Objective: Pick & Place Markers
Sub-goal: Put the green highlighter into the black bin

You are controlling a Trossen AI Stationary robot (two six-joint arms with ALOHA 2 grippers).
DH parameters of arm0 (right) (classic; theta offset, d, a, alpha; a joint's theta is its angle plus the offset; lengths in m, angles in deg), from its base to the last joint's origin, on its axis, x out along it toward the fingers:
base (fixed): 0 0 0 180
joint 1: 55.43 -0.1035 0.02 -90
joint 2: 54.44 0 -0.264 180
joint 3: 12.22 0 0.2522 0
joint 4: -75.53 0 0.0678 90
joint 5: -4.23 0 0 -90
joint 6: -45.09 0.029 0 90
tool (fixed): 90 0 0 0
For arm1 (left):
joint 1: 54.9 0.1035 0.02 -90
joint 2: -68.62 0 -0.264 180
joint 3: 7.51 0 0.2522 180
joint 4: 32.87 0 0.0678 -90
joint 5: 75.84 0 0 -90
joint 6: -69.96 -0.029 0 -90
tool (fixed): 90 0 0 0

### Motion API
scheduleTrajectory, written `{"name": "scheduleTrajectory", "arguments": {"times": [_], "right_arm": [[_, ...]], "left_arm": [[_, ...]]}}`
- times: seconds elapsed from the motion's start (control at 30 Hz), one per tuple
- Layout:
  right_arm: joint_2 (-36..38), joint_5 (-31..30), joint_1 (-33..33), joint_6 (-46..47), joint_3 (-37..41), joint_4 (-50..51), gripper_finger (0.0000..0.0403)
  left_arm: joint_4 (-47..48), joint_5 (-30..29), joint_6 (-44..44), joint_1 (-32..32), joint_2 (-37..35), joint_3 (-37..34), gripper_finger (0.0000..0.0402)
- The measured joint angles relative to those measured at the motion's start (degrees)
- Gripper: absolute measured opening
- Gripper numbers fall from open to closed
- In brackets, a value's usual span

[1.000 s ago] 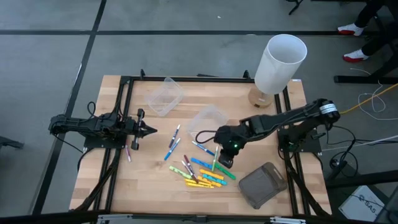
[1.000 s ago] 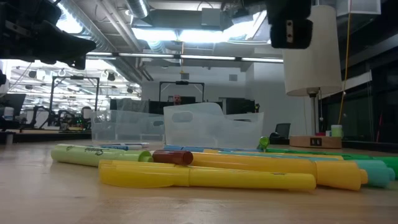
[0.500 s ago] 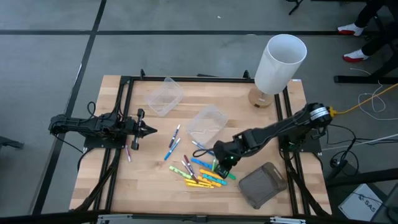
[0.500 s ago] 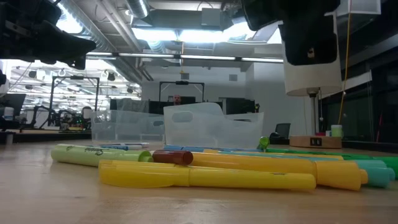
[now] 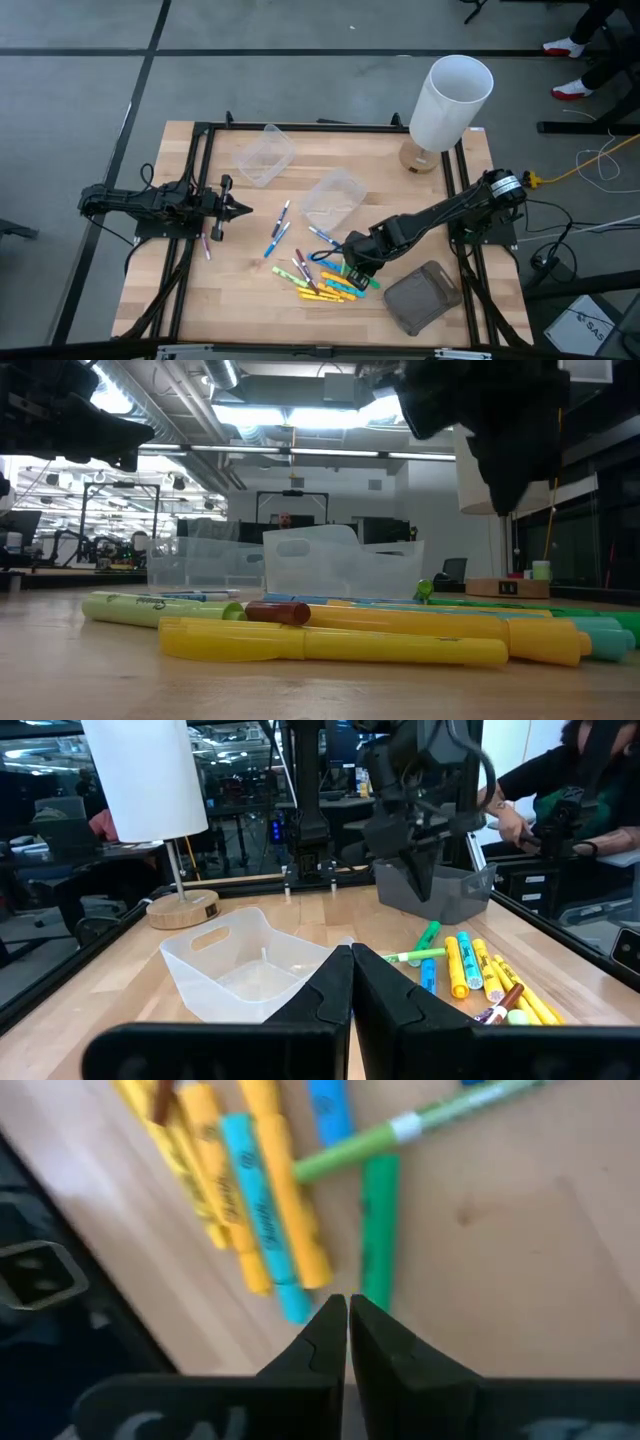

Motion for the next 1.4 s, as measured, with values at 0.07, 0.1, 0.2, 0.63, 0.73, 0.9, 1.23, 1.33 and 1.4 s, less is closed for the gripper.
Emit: {"name": "scheduleTrajectory", "arguments": {"times": [0.07, 0.1, 0.2, 0.63, 0.73, 0.9, 1.23, 1.33, 1.4], "right_arm": [[-0.62, -0.4, -0.07, -0.71, 0.0, 0.95, 0.0019], [-0.82, -0.96, -0.2, -1.31, 0.0, 1.61, 0.0019], [-1.5, -3.31, -0.62, -2.81, 0.0, 2.43, 0.0019], [-2.16, -5.03, -1.05, -2.91, 0.0, 1.93, 0.0019], [-2.16, -4.47, -1.76, -4.6, 0.0, 1.92, 0.0019], [-2.16, -4.29, -3.92, -5.86, -0.01, 1.94, 0.0019], [-5.0, -4.31, -4.72, -8.39, -6.05, 6.92, 0.0019], [-7.09, -4.29, -4.74, -9.14, -9.32, 7.52, 0.0019], [-8.22, -4.28, -4.74, -8.89, -10.88, 7.8, 0.0019]], "left_arm": [[0.0, 0.0, 0.0, 0.0, 0.0, 0.0, 0.0004], [0.0, 0.0, 0.0, 0.0, 0.0, 0.0, 0.0004], [0.0, 0.0, 0.0, 0.0, 0.0, 0.0, 0.0004], [0.0, 0.0, 0.0, 0.0, 0.0, 0.01, 0.0004], [0.0, 0.0, 0.0, -0.02, 0.0, 0.01, 0.0004], [0.0, 0.0, 0.0, -0.01, 0.0, 0.01, 0.0004], [0.0, 0.0, 0.0, -0.02, 0.0, 0.0, 0.0004], [0.0, 0.0, 0.0, -0.02, 0.0, 0.0, 0.0004], [0.0, 0.0, 0.0, -0.02, 0.0, 0.0, 0.0004]]}}
